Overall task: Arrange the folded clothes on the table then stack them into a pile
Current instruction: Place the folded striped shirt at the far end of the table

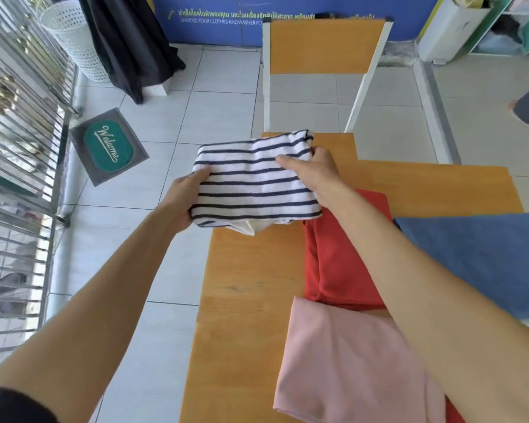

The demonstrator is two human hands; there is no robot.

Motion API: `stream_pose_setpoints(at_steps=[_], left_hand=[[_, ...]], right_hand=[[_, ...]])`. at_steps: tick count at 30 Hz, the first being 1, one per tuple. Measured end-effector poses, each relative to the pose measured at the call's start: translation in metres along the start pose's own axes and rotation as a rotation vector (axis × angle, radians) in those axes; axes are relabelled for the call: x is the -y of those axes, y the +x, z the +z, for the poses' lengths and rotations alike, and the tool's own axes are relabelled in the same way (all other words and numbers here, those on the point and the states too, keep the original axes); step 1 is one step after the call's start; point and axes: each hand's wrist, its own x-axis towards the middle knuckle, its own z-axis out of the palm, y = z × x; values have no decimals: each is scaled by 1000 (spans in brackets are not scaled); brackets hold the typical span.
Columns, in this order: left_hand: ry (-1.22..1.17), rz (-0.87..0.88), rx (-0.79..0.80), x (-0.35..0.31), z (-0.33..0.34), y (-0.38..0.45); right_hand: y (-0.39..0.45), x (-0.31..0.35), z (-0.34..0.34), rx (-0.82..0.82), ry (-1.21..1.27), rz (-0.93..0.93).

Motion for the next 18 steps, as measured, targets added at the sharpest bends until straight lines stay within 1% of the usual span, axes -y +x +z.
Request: stream_pose_setpoints(at_steps=[2, 4, 5, 7, 9, 11, 14, 18], left_hand=[[-5, 6, 7, -11, 10, 17], [34, -20, -11, -12, 20, 32], [95, -43, -30, -8, 25, 39], [304, -61, -80, 7, 34, 47], [510, -7, -148, 20, 41, 52], [585, 51, -213, 25, 44, 55], [571, 102, -239, 30, 44, 55], [571, 155, -292, 42, 46, 48]], right_hand=[[20, 5, -4, -21, 25, 8], [34, -1, -6, -28, 31, 63], [38, -8, -8, -27, 10, 98], [41, -32, -11, -35, -60, 159], [43, -54, -15, -59, -110, 195], [48, -66, -18, -77, -159, 164], [51, -65, -17, -83, -360, 68], [46, -71, -10, -159, -572, -7]])
